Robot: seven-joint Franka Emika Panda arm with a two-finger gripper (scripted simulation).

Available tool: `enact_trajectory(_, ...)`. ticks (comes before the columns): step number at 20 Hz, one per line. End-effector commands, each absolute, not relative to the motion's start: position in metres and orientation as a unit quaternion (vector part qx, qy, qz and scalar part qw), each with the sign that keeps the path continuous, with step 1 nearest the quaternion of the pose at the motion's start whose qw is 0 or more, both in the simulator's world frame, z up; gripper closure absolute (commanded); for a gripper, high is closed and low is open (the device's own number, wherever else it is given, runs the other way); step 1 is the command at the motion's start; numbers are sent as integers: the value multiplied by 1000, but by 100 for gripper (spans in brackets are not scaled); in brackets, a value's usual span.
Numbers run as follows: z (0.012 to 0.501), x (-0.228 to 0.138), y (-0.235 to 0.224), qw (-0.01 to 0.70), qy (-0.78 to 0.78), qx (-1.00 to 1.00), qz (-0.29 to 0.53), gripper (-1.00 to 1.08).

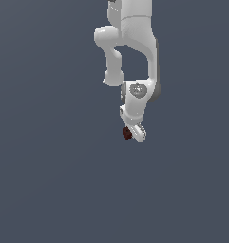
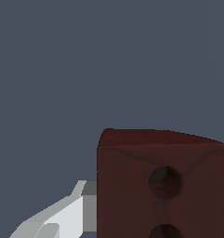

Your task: Pick up the object and move it to a goal position.

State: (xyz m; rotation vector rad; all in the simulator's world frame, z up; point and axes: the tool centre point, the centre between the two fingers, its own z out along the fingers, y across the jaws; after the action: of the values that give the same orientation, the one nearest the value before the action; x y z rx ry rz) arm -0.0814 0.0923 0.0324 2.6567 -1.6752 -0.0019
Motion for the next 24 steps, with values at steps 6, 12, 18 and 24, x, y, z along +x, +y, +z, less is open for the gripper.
enact_trajectory(6, 64, -69, 93, 0, -534, 846, 0, 108)
enact_trajectory(12, 109, -52, 95, 0, -534, 846, 1, 108)
enact_trajectory(18, 166, -29, 96, 1, -534, 845, 1, 108)
enact_trajectory(24, 224, -7, 98, 1, -534, 845, 1, 108)
